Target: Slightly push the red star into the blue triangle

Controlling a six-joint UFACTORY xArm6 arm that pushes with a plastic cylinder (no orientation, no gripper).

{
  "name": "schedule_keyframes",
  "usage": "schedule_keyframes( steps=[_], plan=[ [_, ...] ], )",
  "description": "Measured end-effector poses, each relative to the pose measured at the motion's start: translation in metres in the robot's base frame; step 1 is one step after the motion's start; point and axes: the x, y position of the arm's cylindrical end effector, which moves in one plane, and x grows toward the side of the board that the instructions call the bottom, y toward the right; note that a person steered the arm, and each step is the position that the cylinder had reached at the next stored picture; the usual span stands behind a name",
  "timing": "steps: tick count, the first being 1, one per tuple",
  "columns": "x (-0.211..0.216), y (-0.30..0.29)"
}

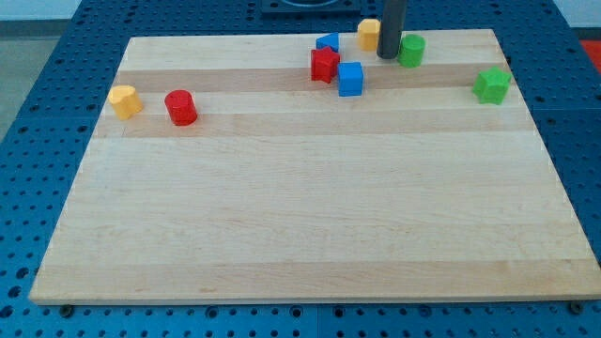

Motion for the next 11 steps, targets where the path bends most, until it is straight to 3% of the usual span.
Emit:
schedule_keyframes(
  steps=[5,8,11],
  plan=[
    [0.118,0.003],
    [0.089,-0.09],
    [-0.008,-0.146]
  ],
)
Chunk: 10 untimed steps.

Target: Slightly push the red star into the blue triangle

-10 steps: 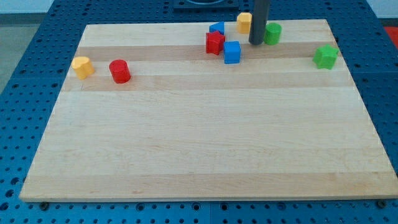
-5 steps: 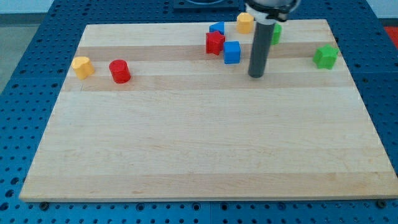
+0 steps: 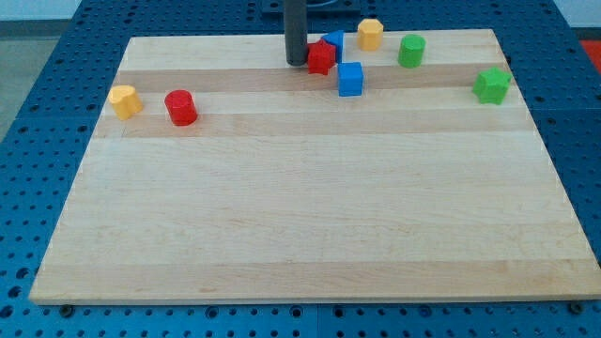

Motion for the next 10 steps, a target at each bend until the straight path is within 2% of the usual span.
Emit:
schedule_keyframes(
  steps=[2,4,6,7,9,10],
  plan=[
    [0.0,-0.003],
    [0.055,0.013],
    [0.106,0.083],
    [0.107,0.123],
    [0.091,0.134],
    [0.102,0.138]
  ],
)
